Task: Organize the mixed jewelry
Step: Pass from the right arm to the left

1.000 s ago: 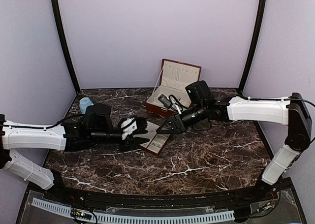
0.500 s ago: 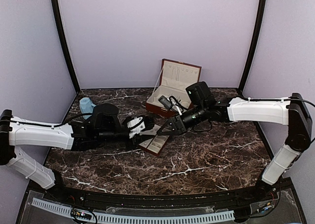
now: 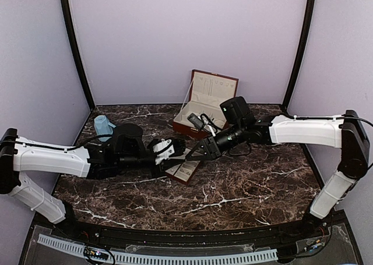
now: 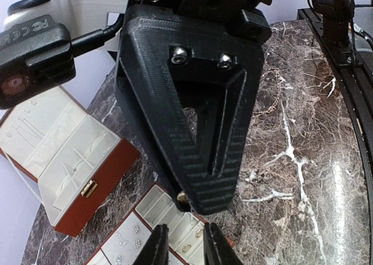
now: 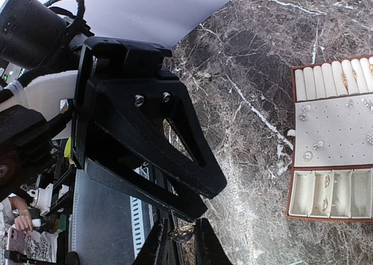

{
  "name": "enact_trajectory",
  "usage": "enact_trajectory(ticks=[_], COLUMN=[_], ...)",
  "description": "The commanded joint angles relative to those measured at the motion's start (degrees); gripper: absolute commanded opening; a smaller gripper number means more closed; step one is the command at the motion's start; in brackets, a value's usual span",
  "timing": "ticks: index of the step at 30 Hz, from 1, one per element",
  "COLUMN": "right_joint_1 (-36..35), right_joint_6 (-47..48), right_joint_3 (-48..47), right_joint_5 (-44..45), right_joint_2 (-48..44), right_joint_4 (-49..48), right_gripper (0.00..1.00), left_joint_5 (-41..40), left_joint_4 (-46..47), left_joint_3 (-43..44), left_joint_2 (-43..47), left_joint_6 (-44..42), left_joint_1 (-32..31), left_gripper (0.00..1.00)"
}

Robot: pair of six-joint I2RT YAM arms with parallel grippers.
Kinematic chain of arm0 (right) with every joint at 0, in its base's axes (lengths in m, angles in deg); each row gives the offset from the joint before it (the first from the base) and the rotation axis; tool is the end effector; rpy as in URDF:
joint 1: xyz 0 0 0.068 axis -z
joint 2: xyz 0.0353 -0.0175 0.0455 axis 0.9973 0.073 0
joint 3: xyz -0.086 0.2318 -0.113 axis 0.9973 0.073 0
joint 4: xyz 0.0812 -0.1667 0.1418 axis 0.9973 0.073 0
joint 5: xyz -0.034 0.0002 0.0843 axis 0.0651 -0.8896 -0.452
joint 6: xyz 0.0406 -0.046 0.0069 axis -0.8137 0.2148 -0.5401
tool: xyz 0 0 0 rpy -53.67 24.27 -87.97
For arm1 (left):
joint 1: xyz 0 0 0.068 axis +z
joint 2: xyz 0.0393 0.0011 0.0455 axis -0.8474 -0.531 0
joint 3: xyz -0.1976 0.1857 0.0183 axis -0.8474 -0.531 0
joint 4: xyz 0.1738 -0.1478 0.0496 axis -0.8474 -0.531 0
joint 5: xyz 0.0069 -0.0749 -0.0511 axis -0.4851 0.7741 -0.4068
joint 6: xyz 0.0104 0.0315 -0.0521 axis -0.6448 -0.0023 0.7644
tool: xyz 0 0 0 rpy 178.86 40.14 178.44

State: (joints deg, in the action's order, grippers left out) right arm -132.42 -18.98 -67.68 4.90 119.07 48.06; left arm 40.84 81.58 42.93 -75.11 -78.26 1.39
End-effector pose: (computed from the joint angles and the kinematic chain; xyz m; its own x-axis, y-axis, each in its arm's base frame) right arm 0.2083 0.2706 0.2676 -0.6352 -0.4069 -0.6565 -0.7541 0.1428 0.6411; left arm 0.1580 -0.2503 0.2635 0.2931 0.4204 -0.8587 0.8623 0.2716 0.4274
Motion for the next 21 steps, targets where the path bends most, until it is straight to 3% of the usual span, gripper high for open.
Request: enact_trajectory(ticks=[1,21], right_joint_1=[0.16,0.06], right_joint_6=[0.08,0.69], right_joint_3=[0.1,-0.43], right_joint_5=[-1.01,-0.82], right_joint_2=[0.14,1.12], right_joint_4=[-1.29,-0.27], right_gripper=[0.14,0.14], left_joint_5=[-0.14,0.49], left_joint_4=[1.76,2.04], left_joint_3=[2.17,2.6], left_joint_2=[0.04,-0.4], left_joint_6=[0.49,1.83], left_joint_1=[-0.33,-0.66], left_gripper=[0.24,0.18])
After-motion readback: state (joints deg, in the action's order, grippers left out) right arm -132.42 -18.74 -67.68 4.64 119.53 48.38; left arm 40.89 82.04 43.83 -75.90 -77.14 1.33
